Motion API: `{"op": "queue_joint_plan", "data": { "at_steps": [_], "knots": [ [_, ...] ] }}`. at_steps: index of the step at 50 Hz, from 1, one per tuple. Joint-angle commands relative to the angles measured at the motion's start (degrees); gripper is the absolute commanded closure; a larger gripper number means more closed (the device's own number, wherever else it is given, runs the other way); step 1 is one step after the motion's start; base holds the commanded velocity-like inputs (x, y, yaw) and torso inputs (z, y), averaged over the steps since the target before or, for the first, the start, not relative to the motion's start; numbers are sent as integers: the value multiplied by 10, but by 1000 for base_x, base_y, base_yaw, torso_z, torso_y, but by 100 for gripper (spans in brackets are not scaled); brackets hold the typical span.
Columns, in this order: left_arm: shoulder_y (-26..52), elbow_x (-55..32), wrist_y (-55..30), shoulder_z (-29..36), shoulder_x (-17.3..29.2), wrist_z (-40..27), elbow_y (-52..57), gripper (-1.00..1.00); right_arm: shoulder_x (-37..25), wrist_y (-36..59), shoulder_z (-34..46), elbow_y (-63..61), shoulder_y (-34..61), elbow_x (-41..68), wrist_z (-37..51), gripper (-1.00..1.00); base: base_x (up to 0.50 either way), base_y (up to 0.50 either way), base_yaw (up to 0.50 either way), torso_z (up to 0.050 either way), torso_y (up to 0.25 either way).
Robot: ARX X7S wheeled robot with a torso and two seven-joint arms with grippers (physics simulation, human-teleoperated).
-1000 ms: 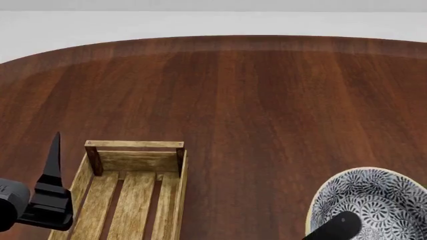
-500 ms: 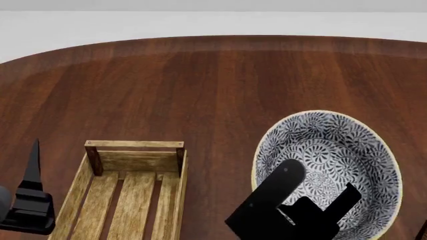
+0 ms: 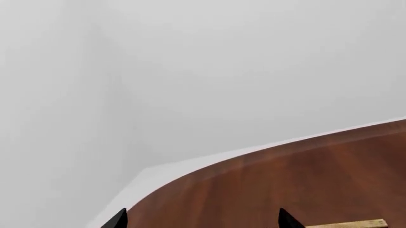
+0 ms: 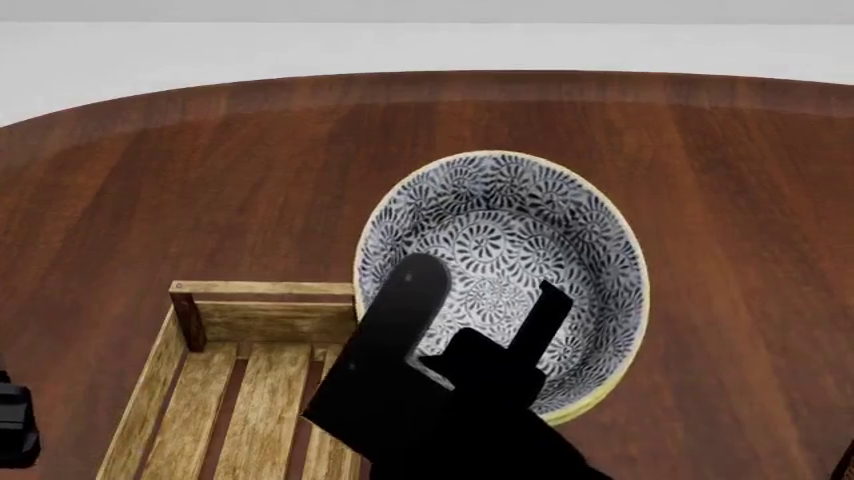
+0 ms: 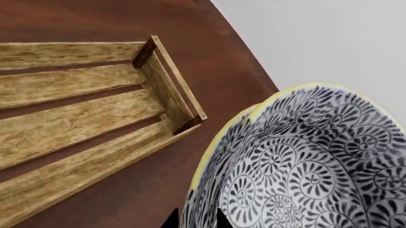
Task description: Stack the left bowl on the right bowl and place them in the tray.
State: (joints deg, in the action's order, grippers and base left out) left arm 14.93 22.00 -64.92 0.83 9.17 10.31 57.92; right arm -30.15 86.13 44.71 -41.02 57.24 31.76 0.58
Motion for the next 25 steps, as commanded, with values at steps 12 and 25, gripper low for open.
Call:
{"op": "queue_joint_plan", "data": {
  "at_steps": [12, 25],
  "knots": [
    [-22, 9, 11, -53, 3, 6, 6, -100, 54, -31, 77, 25, 61, -12, 0, 100, 0, 0, 0, 0, 1],
    [-20, 28, 6, -54, -7, 8, 14, -100, 83, -52, 121, 35, 68, -11, -5, 100, 0, 0, 0, 1, 1]
  ]
}}
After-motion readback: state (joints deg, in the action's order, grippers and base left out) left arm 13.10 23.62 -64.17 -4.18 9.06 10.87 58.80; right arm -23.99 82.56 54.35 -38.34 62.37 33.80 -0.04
